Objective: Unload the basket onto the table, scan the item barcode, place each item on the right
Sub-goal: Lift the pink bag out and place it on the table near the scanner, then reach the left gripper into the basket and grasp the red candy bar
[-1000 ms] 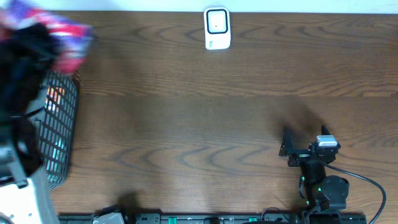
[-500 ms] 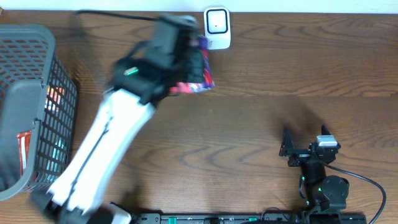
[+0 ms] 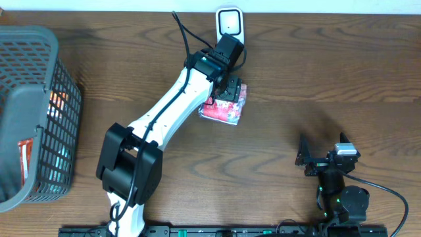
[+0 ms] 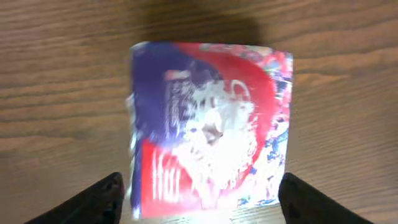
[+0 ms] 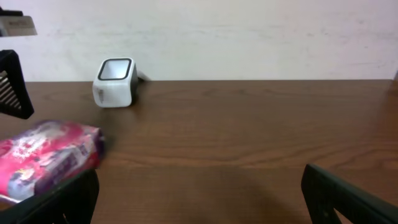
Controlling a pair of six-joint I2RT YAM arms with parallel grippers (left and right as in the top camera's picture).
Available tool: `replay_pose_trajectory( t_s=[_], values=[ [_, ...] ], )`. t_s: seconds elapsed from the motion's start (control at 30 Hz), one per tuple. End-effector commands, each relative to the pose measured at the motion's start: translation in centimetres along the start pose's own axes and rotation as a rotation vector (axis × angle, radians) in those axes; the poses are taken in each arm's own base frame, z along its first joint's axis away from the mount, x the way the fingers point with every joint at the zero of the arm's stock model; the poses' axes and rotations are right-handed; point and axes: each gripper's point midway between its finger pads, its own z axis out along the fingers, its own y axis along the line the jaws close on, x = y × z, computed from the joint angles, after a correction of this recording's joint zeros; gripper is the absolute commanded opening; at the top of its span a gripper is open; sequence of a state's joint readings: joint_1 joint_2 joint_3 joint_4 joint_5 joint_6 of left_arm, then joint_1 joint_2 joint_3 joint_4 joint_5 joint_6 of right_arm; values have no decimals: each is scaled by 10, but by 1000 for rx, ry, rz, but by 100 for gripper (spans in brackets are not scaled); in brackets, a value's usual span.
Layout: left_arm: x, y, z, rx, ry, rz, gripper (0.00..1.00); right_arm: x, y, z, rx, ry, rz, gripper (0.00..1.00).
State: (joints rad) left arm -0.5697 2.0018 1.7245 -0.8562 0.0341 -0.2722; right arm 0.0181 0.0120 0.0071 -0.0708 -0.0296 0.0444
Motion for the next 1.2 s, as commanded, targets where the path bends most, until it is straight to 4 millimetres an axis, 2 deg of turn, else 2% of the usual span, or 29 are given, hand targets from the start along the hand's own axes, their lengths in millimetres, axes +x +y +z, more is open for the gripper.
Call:
replay_pose_trajectory(
  t_s=[0.0,0.07,0.13,0.23,0.33,0.43,0.47,0.53,0.6,0.7,0.83,0.9,0.97,1.03,1.17],
  values=[
    [-23,6,-38,-1,-92,-13,82,1,4,0,-19,2,10,99],
    [-36,19,-69,-15,-151,-40,82,1,4,0,-19,2,10,99],
    [-51,40,-107,-42,-233,-81,82,1,4,0,-19,2,10,99],
    [-67,84,-166,-79,-370,-172,84,1,4,0,-19,2,10,99],
    [-67,145,-227,-123,-505,-317,86,1,4,0,-19,2,10,99],
    [-46,221,-279,-202,-610,-545,87,1,4,0,-19,2,10,99],
    [-36,242,-291,-230,-632,-614,87,1,4,0,-19,2,10,99],
    [-9,290,-314,-302,-667,-768,87,1,4,0,-19,2,10,99],
    [24,331,-329,-375,-667,-917,87,1,4,0,-19,2,10,99],
    [78,377,-333,-463,-616,-1151,87,1,4,0,-19,2,10,99],
    [140,413,-317,-516,-521,-1475,87,1,4,0,-19,2,10,99],
    [159,423,-302,-535,-457,-1533,87,1,4,0,-19,2,10,99],
    [175,428,-280,-543,-367,-1563,87,1,4,0,-19,2,10,99],
    [190,430,-257,-560,-277,-1585,87,1,4,0,-19,2,10,99],
    [224,434,-225,-666,-111,-1598,87,1,4,0,-19,2,10,99]
  ],
)
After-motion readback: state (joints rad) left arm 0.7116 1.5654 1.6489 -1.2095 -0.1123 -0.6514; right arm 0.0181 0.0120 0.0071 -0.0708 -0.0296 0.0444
